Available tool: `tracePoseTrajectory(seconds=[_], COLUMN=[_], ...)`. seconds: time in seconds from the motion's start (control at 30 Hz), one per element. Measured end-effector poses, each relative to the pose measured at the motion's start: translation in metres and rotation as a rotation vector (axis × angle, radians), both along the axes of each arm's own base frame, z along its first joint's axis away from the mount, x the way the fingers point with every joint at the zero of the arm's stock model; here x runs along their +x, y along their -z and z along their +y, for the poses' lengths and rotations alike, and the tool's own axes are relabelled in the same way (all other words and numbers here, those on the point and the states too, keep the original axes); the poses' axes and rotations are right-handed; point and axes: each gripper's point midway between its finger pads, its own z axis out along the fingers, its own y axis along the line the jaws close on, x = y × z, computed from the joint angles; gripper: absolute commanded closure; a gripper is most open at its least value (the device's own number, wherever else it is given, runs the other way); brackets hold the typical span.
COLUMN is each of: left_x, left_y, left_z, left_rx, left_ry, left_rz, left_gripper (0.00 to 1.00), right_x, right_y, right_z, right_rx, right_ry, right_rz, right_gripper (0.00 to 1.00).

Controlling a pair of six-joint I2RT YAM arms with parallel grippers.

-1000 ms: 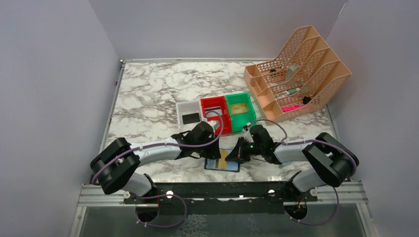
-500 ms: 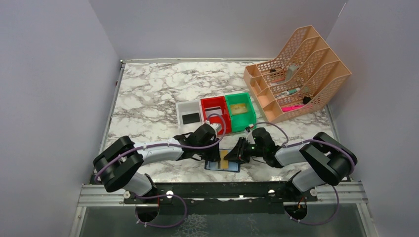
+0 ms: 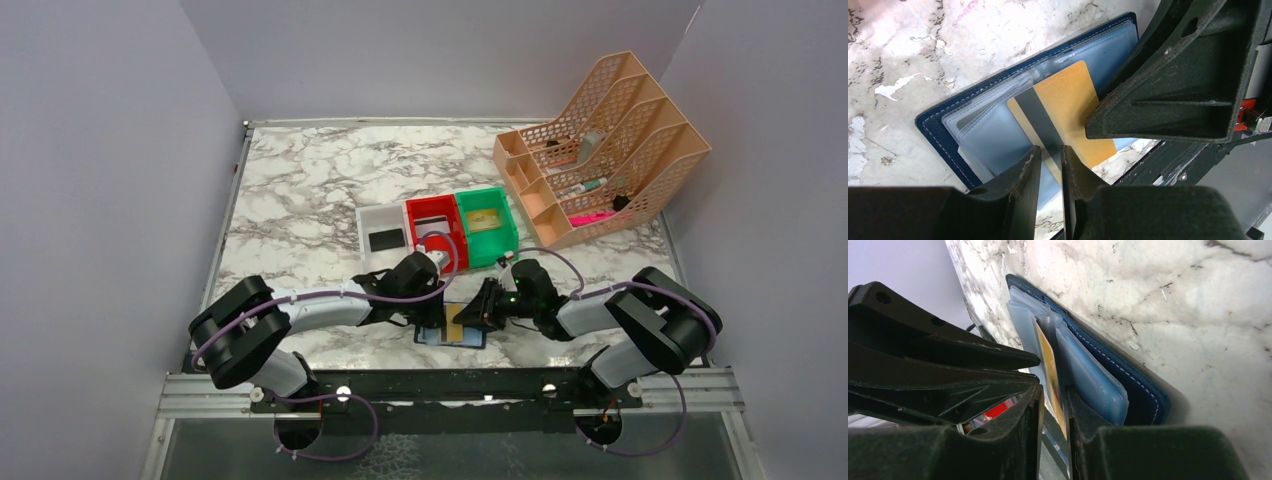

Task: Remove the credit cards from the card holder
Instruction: Remove the credit card from the card holder.

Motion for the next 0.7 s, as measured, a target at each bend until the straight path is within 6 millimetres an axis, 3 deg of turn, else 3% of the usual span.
tracePoseTrajectory(seconds=[0.2,0.33,0.6,0.7], left_x=[0.0004,0.0005,0.0006,0.0006], left_y=[0.0001,0.0003,0.0005,0.0006], left_z=[0.0002,0.0005,0.0008,0.0009], left_rx=[0.002,0.004,0.005,0.006], left_ry=[-0.003,-0.005,-0.009,-0.009], left_rz=[-0.001,-0.002,0.000,0.000], left_gripper=[0.75,0.76,0.76,0.76], right_x=[-0.0015,-0.0011,-0.0019,-0.0019], right_y=[-0.0024,-0.0061,-0.0063,-0.0062], right_z=[0.0006,0.0008,0.0002,0.0001], right_rx=[0.008,0.015,0.014,0.014], right_ry=[-0.010,-0.013,-0.014,-0.015], right_rz=[-0.003,-0.018,-0.019,-0.020], right_gripper=[0.73,0.86,0.97,0.93])
